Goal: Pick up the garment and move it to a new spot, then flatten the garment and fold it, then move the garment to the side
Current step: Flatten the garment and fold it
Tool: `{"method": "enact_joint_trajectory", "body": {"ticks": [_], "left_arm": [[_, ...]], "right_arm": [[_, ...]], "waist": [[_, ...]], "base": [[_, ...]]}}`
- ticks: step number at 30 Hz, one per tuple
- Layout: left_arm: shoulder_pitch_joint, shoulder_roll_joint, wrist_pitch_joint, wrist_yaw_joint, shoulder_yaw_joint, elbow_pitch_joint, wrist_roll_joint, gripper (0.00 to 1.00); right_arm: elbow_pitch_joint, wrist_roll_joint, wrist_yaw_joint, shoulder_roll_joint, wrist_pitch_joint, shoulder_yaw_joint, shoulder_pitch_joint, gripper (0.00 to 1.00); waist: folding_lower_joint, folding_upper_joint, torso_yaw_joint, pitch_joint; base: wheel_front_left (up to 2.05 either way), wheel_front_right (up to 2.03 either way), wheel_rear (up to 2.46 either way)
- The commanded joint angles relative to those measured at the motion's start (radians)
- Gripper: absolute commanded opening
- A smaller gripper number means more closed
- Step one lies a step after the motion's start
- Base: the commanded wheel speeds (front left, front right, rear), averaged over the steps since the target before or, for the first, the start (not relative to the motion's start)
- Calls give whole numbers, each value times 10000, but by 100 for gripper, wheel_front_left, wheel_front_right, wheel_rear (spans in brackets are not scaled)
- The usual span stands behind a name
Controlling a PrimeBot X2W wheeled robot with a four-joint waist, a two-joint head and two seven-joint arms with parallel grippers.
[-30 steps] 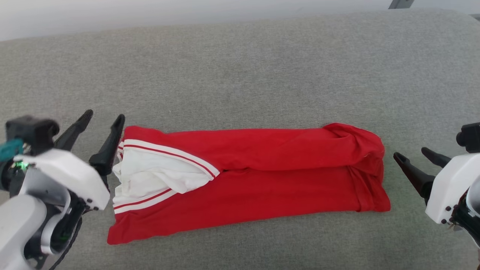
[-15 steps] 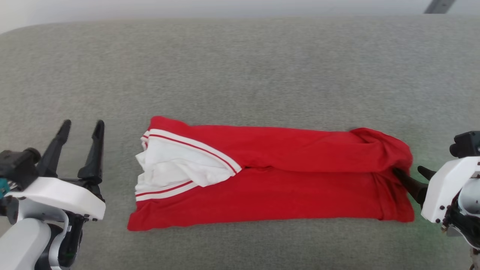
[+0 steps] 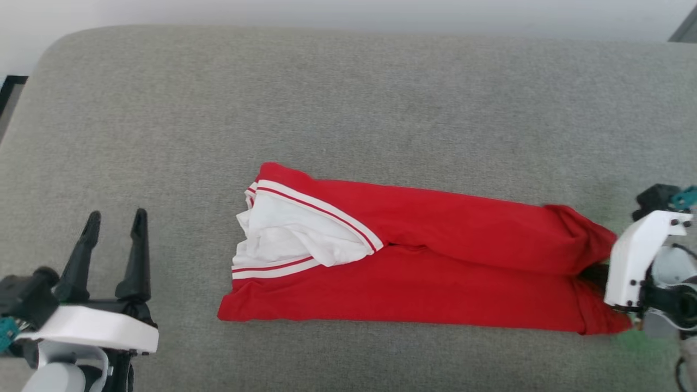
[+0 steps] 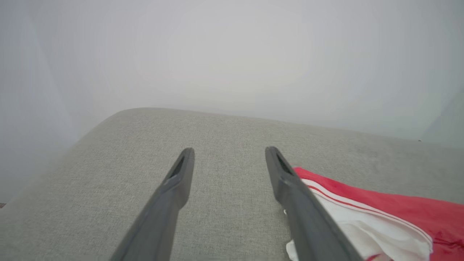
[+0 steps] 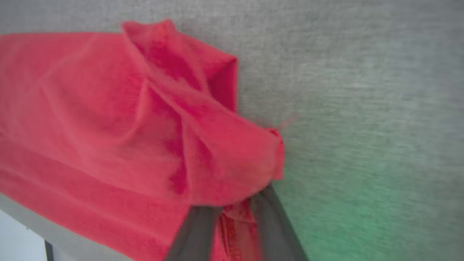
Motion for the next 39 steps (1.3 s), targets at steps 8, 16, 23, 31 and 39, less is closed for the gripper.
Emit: {"method": "enact_joint_trajectory", "body": {"ticks": [8, 16, 23, 31, 39], "left_arm": [[623, -1226, -46, -1013, 1336, 413, 950, 100], [969, -2043, -47, -1658, 2165, 438, 1581, 100], [1202, -2594, -47, -2010, 2625, 368, 2135, 100], [1387, -3009, -47, -2144, 2928, 334, 2355, 100], [1523, -3233, -47, -2173, 3022, 232, 2464, 100]], "right_arm": [[-20, 1039, 69, 19, 43, 406, -27, 0], [-146, 1243, 69, -712, -283, -184, 72, 0], [315, 902, 45, -1596, -534, -1170, 176, 0], [1254, -117, 45, -2195, -537, -2046, -105, 0], [-547, 280, 45, -1419, 234, -1649, 204, 0]], "waist": [[0, -1, 129, -274], [0, -1, -31, -508], [0, -1, -240, -743], [0, -1, -410, -952], [0, -1, -509, -1053]], "base": [[0, 0, 0], [0, 0, 0], [0, 0, 0], [0, 0, 0], [0, 0, 0]]}}
